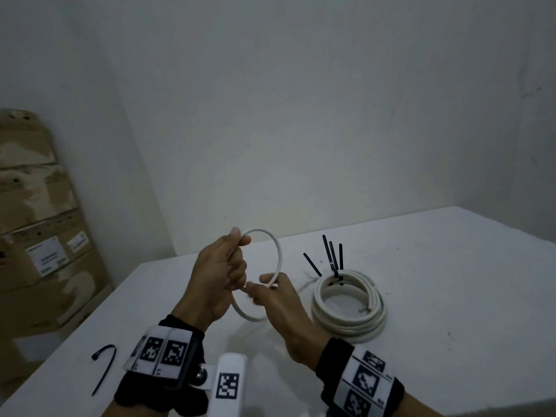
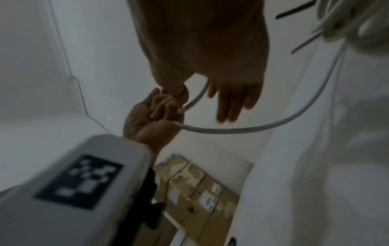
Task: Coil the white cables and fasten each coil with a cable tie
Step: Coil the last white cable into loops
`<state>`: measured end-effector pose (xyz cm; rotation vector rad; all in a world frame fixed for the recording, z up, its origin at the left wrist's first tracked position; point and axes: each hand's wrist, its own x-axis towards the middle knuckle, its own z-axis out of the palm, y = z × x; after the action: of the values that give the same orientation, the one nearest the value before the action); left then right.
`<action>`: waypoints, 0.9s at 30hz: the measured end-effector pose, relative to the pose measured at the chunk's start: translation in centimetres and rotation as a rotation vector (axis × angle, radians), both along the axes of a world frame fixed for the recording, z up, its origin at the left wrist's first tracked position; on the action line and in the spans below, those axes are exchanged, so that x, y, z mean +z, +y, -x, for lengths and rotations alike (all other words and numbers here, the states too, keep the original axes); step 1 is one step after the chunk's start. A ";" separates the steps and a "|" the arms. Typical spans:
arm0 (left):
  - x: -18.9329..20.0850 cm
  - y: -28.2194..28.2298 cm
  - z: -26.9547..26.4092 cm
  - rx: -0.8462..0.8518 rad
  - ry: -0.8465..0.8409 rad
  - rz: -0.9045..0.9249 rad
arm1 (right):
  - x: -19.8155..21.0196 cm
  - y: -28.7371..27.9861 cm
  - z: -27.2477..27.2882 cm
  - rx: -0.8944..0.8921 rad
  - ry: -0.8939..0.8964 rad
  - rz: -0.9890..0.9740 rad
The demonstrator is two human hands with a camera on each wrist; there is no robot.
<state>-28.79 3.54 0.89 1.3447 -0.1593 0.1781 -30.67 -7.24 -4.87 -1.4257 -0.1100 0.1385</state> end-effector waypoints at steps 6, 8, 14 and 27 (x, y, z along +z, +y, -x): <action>-0.1 0.1 -0.2 -0.058 -0.034 0.054 | 0.3 -0.4 0.5 0.223 0.039 -0.155; -0.5 0.2 -0.4 -0.034 -0.018 0.072 | -0.1 0.4 0.3 0.140 0.094 -0.195; -0.7 2.1 -0.7 0.034 0.003 -0.001 | -0.8 -0.5 -0.7 -0.134 -0.162 -0.116; -3.3 3.3 -1.0 0.377 -0.088 -0.033 | -1.7 0.3 -1.0 -0.064 0.064 -0.540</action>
<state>-27.80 6.81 -2.44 1.3916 0.0192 0.5546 -29.69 -6.90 -6.55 -0.8842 -0.0436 0.0917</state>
